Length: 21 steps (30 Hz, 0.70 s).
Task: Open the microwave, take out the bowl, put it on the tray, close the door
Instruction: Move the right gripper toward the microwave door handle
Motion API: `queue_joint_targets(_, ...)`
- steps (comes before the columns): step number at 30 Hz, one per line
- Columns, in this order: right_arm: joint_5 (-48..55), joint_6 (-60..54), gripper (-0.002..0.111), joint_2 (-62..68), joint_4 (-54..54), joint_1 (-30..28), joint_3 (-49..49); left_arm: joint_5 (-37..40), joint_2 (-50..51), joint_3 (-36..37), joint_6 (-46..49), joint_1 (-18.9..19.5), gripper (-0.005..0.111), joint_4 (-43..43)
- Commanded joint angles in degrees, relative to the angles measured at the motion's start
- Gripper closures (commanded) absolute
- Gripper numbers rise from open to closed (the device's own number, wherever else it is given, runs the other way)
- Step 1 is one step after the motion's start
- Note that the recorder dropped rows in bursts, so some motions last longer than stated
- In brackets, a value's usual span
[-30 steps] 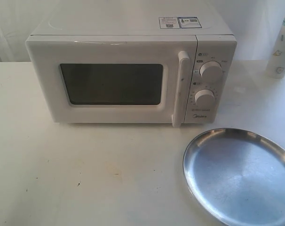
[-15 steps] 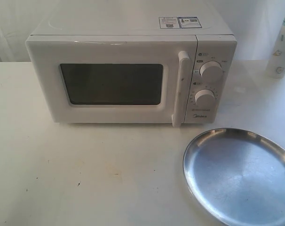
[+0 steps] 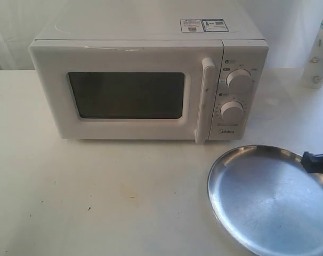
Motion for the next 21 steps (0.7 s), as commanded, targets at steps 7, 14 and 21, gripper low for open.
queue_joint_targets(7, -10.9, 8.1, 0.108, 16.8, -21.5, -0.1, -13.0, -0.2, -0.1, -0.2, 0.0, -0.4, 0.107, -0.5)
queue_joint_targets(14, -12.1, 8.6, 0.108, 28.1, -30.0, -0.1, -23.5, -0.2, -0.1, -0.2, 0.0, -0.4, 0.107, -0.5)
queue_joint_targets(21, -13.4, 7.5, 0.108, 34.9, -52.2, -1.2, -31.8, -0.2, -0.1, -0.2, 0.0, -0.4, 0.107, -0.5)
